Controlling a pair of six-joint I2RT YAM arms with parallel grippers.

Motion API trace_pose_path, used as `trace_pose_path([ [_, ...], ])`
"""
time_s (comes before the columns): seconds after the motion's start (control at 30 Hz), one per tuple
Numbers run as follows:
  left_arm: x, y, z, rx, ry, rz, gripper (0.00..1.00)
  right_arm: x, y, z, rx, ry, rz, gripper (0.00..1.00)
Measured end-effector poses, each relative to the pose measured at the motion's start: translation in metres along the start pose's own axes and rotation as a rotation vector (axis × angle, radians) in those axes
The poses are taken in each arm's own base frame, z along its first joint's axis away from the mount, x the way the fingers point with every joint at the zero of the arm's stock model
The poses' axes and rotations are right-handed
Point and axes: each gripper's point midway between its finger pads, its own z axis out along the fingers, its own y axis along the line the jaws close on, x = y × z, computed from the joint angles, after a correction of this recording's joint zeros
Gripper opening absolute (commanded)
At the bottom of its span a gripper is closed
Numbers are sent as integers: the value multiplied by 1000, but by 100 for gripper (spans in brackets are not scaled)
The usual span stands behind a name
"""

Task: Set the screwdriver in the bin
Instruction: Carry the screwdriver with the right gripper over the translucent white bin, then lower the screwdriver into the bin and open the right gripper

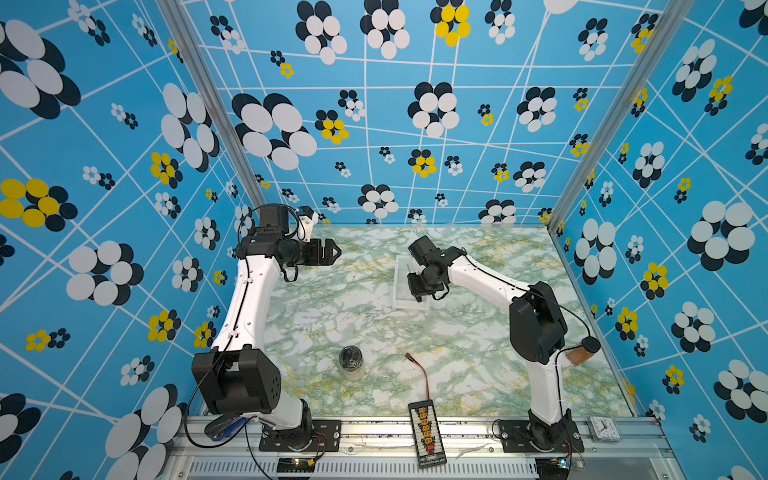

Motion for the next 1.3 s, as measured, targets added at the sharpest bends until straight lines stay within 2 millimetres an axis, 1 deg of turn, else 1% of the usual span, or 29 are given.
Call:
trace_pose_path([
  [0.17,2,1,1,0,3,1,99,-5,2,8,-1,-3,0,21],
  [0.33,3,-1,-1,0,-3,4,99,-5,1,20,4,10,0,21],
  [0.5,3,-1,-1,-1,-8,7,99,-9,2,32,3,7,2,21],
  [0.67,3,-1,-1,-1,-8,7,99,-6,1,41,8,19,3,23],
  [0.83,2,-1,-1,-1,-8,7,99,-6,1,42,8,19,3,26],
  [1.07,2,-1,-1,0,-8,7,99,-8,0,42,13,14,6,40],
  [1.3,2,-1,-1,0,-8,7,99,-13,-5,39,46,-7,1,43],
])
